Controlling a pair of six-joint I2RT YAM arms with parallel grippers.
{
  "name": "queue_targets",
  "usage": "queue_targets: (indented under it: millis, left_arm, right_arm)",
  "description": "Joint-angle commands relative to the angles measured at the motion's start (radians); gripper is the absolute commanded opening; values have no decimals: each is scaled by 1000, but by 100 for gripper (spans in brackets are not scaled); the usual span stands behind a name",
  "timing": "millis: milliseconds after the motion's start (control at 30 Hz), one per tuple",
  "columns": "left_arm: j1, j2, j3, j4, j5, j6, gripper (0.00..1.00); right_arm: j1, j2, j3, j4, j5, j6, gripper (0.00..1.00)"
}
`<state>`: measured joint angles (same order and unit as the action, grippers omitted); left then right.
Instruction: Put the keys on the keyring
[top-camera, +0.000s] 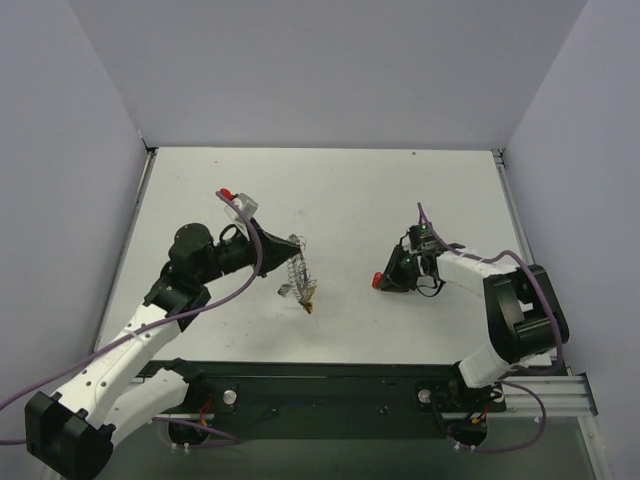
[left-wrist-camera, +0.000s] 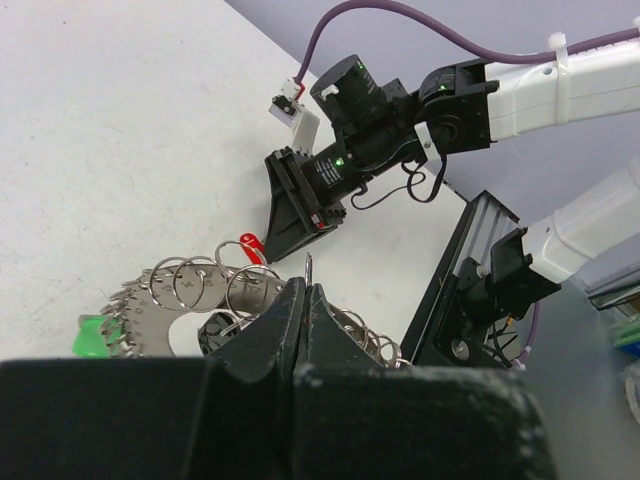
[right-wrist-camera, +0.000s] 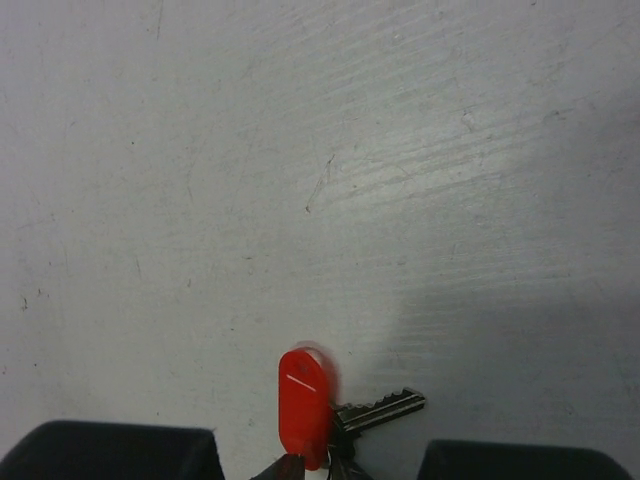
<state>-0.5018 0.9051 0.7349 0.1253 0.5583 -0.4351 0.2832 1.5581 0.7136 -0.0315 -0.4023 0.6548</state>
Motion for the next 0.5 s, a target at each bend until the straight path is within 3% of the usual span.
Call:
queue_targets:
  millis: [0,100,467]
  left_arm:
    - [9,-28,11,100,23,-11,0]
    - [9,-31,11,99,22,-11,0]
    - [12,-31,1,94,17,-2,0]
  right_arm:
    - [5,40,33,1,2,20,14]
    - [8,42,40,21,2,22,0]
    - [25,-70,43,18,-3,-66,0]
